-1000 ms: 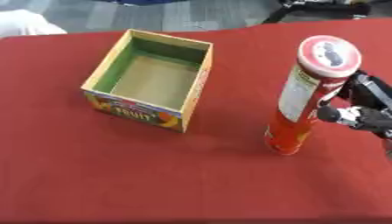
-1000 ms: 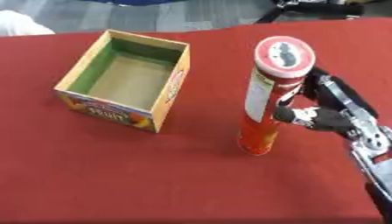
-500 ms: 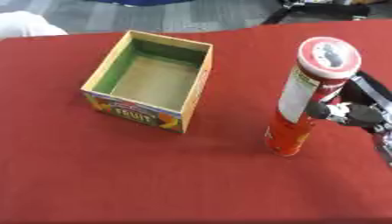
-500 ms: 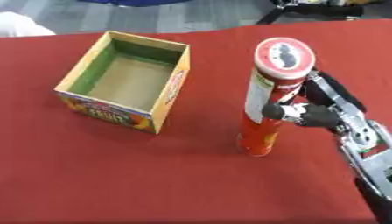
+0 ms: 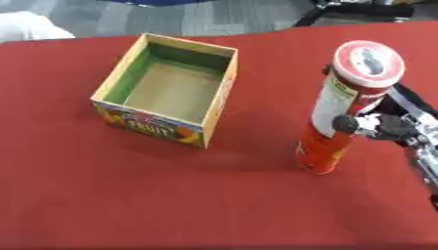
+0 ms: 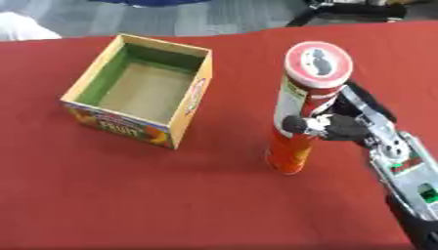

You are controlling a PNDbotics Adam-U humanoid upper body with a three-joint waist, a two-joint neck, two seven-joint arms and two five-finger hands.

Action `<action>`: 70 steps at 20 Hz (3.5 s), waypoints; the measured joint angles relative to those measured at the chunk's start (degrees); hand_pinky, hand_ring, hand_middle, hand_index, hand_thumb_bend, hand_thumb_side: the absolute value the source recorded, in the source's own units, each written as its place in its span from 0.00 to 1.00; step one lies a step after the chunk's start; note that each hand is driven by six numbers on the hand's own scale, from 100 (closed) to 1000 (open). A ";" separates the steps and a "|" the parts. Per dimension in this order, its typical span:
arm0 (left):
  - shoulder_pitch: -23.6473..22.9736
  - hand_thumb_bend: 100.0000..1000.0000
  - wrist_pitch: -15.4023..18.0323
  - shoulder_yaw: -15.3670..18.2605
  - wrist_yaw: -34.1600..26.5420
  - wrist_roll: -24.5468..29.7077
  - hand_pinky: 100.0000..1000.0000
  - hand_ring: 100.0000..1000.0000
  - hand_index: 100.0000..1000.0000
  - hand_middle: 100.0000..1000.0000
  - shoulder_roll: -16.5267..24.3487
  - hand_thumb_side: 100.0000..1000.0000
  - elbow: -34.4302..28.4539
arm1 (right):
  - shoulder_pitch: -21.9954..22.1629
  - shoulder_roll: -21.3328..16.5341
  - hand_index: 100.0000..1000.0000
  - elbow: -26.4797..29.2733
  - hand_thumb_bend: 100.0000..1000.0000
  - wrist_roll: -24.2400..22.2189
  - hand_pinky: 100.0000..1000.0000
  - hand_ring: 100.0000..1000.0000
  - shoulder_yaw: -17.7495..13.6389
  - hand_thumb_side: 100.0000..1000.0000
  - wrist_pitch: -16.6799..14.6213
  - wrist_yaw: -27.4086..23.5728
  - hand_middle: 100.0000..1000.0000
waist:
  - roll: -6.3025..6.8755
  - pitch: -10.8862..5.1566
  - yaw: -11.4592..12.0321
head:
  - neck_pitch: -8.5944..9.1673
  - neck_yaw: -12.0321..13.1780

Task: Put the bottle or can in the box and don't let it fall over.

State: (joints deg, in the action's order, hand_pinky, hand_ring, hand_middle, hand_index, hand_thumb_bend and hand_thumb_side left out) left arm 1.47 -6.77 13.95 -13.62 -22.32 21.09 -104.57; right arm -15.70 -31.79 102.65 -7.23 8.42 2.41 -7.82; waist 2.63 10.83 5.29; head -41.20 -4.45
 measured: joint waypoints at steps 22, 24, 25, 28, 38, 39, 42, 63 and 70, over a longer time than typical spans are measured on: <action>0.06 0.36 -0.07 -0.01 0.00 0.14 0.69 0.81 0.76 0.73 0.00 0.75 0.00 | -1.01 0.82 0.47 0.16 1.00 4.34 0.68 0.59 0.85 0.49 2.28 -3.61 0.43 | -0.17 0.00 0.13 | 0.07 -0.16; 0.06 0.36 -0.07 -0.01 0.00 0.14 0.69 0.81 0.76 0.73 0.00 0.75 0.00 | -1.27 0.82 0.45 0.52 1.00 4.64 0.68 0.59 0.82 0.49 2.33 -3.61 0.42 | -0.20 0.00 0.13 | 0.07 -0.16; 0.06 0.36 -0.07 -0.01 0.00 0.14 0.69 0.81 0.76 0.73 0.00 0.75 0.00 | -1.48 0.82 0.45 0.72 1.00 4.79 0.68 0.59 0.82 0.49 2.35 -3.60 0.42 | -0.20 0.00 0.13 | 0.07 -0.15; 0.06 0.36 -0.07 -0.01 0.00 0.14 0.69 0.81 0.77 0.73 0.00 0.75 0.00 | -1.62 0.81 0.45 1.18 1.00 5.12 0.68 0.58 0.80 0.49 2.45 -3.55 0.42 | -0.20 0.00 0.12 | 0.07 -0.15; 0.06 0.36 -0.07 -0.01 0.00 0.15 0.69 0.81 0.77 0.73 0.00 0.75 0.00 | -4.58 0.69 0.40 3.25 1.00 6.58 0.68 0.57 0.25 0.49 2.84 -3.45 0.38 | -0.21 -0.02 -0.01 | 0.03 -0.16; 0.06 0.36 -0.07 -0.01 0.00 0.15 0.69 0.81 0.77 0.73 0.00 0.75 0.00 | -5.19 0.68 0.40 3.60 1.00 6.62 0.68 0.57 0.20 0.49 2.88 -3.45 0.38 | -0.22 -0.03 -0.01 | 0.01 -0.17; 0.05 0.36 -0.07 -0.01 0.00 0.15 0.69 0.81 0.77 0.73 0.00 0.75 0.01 | -7.57 0.67 0.40 4.77 1.00 6.71 0.68 0.56 0.12 0.49 3.35 -3.33 0.37 | -0.29 -0.05 0.02 | -0.03 -0.19; 0.24 0.37 -0.07 -0.35 -0.12 0.37 0.69 0.81 0.77 0.73 0.00 0.75 0.01 | -36.76 12.37 0.39 -3.53 1.00 2.15 0.69 0.57 4.73 0.49 8.90 3.33 0.37 | -0.97 -0.70 2.09 | -0.03 -1.82; 1.50 0.37 -0.16 -0.71 -0.42 0.75 0.69 0.81 0.77 0.73 0.00 0.75 0.01 | -44.13 19.74 0.40 -17.49 1.00 6.13 0.68 0.57 4.64 0.49 6.51 8.24 0.37 | -0.95 0.20 3.75 | 0.56 -3.74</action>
State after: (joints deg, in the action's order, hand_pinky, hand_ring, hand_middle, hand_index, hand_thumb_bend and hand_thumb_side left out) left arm 2.97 -6.93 13.23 -14.04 -21.57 21.09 -104.56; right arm -59.83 -12.04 85.16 -1.10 13.06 8.92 0.42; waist 1.68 11.03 9.04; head -40.64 -8.19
